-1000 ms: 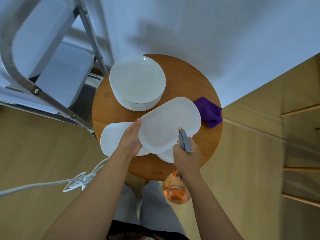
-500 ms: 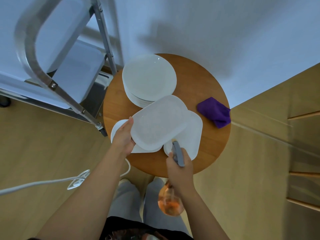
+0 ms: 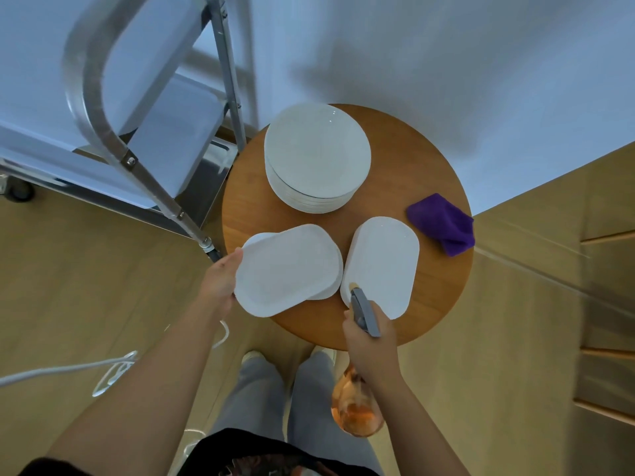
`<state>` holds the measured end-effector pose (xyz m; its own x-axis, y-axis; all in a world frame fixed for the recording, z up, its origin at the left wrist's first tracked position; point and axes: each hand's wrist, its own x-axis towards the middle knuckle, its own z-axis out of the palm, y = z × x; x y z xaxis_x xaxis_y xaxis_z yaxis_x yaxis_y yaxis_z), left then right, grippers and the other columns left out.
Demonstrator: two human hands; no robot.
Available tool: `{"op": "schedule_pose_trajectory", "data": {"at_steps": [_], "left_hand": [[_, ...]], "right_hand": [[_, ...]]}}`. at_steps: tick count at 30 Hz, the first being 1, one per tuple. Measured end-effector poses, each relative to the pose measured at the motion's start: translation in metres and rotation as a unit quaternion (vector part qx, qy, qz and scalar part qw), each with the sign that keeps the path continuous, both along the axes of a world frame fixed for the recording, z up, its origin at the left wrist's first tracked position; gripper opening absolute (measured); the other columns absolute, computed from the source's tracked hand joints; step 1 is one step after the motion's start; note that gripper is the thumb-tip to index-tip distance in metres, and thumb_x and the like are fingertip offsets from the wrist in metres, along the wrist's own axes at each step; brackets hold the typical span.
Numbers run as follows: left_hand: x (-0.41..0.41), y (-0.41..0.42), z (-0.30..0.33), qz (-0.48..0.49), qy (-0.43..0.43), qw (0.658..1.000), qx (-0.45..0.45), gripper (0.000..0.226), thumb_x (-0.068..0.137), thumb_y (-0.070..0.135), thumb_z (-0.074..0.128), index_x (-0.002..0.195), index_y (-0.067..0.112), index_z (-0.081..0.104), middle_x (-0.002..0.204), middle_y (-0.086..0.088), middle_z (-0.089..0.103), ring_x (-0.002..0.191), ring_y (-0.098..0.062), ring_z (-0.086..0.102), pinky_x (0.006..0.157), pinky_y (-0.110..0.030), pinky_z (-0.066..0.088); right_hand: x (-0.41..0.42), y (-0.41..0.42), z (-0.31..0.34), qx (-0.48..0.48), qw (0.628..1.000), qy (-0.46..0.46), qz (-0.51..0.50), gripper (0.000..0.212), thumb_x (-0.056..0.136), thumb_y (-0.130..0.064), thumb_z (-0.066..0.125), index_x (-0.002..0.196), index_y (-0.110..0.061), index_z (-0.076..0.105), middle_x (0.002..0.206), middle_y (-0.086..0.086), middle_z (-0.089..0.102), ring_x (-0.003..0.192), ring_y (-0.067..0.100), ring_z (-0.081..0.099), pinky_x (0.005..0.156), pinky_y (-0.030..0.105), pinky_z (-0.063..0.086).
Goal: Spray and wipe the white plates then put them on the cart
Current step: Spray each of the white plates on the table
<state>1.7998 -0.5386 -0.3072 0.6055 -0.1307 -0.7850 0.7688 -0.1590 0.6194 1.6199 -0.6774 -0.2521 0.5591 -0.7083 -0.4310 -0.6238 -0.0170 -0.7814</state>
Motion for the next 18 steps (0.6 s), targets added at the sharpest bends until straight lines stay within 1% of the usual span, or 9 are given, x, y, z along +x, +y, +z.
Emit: {"op": "schedule_pose_trajectory", "data": {"at_steps": [2,4,7,11,12,13,15,16,18], "left_hand": [[0.008,0.004,-0.007,-0.03,-0.015,0.999,0.026,0.04,0.096,0.038,0.053,0.125,0.011,0.06,0.122,-0.008,0.063,0.111,-0.031,0.06,0.095,-0.05,0.049],[0.014,0.004,-0.015,-0.064,-0.041,0.995,0.062,0.042,0.097,0.04,0.051,0.124,0.009,0.06,0.116,-0.008,0.063,0.107,-0.028,0.06,0.093,-0.045,0.05],[0.02,-0.001,-0.024,-0.117,-0.105,0.981,0.112,0.031,0.101,0.032,0.044,0.109,0.01,0.064,0.101,-0.009,0.06,0.093,-0.024,0.054,0.079,-0.034,0.043],[0.026,-0.013,-0.036,-0.15,-0.138,0.965,0.163,0.026,0.1,0.023,0.043,0.085,0.018,0.063,0.083,-0.001,0.054,0.088,-0.023,0.049,0.078,-0.034,0.039],[0.027,-0.014,-0.038,-0.148,-0.135,0.964,0.175,0.023,0.099,0.024,0.044,0.088,0.017,0.063,0.085,-0.001,0.055,0.091,-0.023,0.05,0.079,-0.035,0.04],[0.027,-0.015,-0.04,-0.143,-0.131,0.964,0.184,0.022,0.099,0.025,0.045,0.1,0.014,0.064,0.094,-0.003,0.058,0.096,-0.025,0.052,0.082,-0.035,0.042],[0.026,-0.017,-0.042,-0.132,-0.127,0.964,0.191,0.033,0.099,0.025,0.046,0.127,0.011,0.055,0.12,-0.008,0.058,0.114,-0.028,0.052,0.093,-0.039,0.043],[0.025,-0.019,-0.041,-0.126,-0.13,0.965,0.19,0.037,0.099,0.024,0.046,0.134,0.011,0.05,0.131,-0.008,0.055,0.122,-0.029,0.049,0.099,-0.041,0.041],[0.024,-0.02,-0.041,-0.119,-0.142,0.965,0.187,0.041,0.099,0.021,0.046,0.14,0.012,0.045,0.14,-0.008,0.05,0.13,-0.029,0.045,0.105,-0.043,0.038]], "right_hand": [[-0.003,0.002,-0.004,0.001,1.0,0.0,-0.004,0.025,0.087,-0.005,0.058,0.07,-0.021,0.048,0.057,-0.005,0.04,0.047,0.006,0.04,0.043,0.008,0.036],[-0.004,0.003,-0.007,-0.001,1.0,0.0,-0.007,0.025,0.086,-0.004,0.058,0.07,-0.02,0.048,0.057,-0.005,0.039,0.046,0.004,0.04,0.043,0.009,0.035],[-0.005,0.006,-0.009,0.001,1.0,0.004,-0.007,0.024,0.086,-0.005,0.059,0.07,-0.02,0.05,0.057,-0.004,0.041,0.047,0.003,0.043,0.043,0.009,0.036],[-0.002,0.009,-0.011,0.011,1.0,0.001,-0.003,0.023,0.087,-0.005,0.059,0.073,-0.021,0.051,0.058,-0.004,0.041,0.046,0.0,0.044,0.043,0.009,0.036],[-0.001,0.01,-0.011,0.012,1.0,0.001,-0.003,0.023,0.087,-0.005,0.059,0.073,-0.022,0.051,0.058,-0.005,0.041,0.046,-0.001,0.044,0.043,0.009,0.036],[0.001,0.011,-0.011,0.013,1.0,0.002,-0.002,0.024,0.087,-0.005,0.059,0.073,-0.023,0.051,0.059,-0.004,0.042,0.046,0.0,0.045,0.043,0.008,0.037],[0.004,0.013,-0.012,0.017,1.0,0.006,-0.007,0.025,0.088,-0.006,0.059,0.073,-0.024,0.051,0.059,-0.004,0.043,0.046,0.0,0.045,0.043,0.008,0.037],[0.006,0.014,-0.011,0.021,1.0,0.007,-0.011,0.025,0.088,-0.006,0.059,0.072,-0.024,0.05,0.059,-0.004,0.043,0.046,-0.001,0.046,0.043,0.008,0.037],[0.009,0.015,-0.011,0.025,1.0,0.006,-0.013,0.026,0.088,-0.005,0.058,0.071,-0.023,0.049,0.059,-0.004,0.042,0.046,-0.002,0.046,0.043,0.007,0.036]]}}
